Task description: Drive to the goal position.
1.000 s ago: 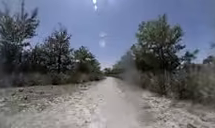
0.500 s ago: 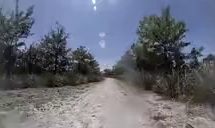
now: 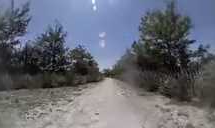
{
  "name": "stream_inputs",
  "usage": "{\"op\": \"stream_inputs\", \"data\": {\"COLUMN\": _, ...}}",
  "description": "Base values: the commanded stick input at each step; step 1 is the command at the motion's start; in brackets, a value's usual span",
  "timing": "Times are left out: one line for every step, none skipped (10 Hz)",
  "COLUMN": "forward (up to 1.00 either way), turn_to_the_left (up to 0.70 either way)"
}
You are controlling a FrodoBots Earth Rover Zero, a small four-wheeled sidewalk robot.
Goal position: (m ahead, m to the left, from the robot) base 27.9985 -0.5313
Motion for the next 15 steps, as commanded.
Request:
{"op": "stream_inputs", "data": {"forward": 0.7, "turn_to_the_left": 0.0}}
{"op": "stream_inputs", "data": {"forward": 0.7, "turn_to_the_left": 0.0}}
{"op": "stream_inputs", "data": {"forward": 0.7, "turn_to_the_left": 0.0}}
{"op": "stream_inputs", "data": {"forward": 0.7, "turn_to_the_left": 0.0}}
{"op": "stream_inputs", "data": {"forward": 0.7, "turn_to_the_left": 0.0}}
{"op": "stream_inputs", "data": {"forward": 0.7, "turn_to_the_left": 0.0}}
{"op": "stream_inputs", "data": {"forward": 0.7, "turn_to_the_left": 0.0}}
{"op": "stream_inputs", "data": {"forward": 0.7, "turn_to_the_left": 0.0}}
{"op": "stream_inputs", "data": {"forward": 0.7, "turn_to_the_left": 0.0}}
{"op": "stream_inputs", "data": {"forward": 0.7, "turn_to_the_left": 0.0}}
{"op": "stream_inputs", "data": {"forward": 0.7, "turn_to_the_left": 0.0}}
{"op": "stream_inputs", "data": {"forward": 0.7, "turn_to_the_left": 0.0}}
{"op": "stream_inputs", "data": {"forward": 0.7, "turn_to_the_left": 0.0}}
{"op": "stream_inputs", "data": {"forward": 0.7, "turn_to_the_left": 0.0}}
{"op": "stream_inputs", "data": {"forward": 0.7, "turn_to_the_left": 0.0}}
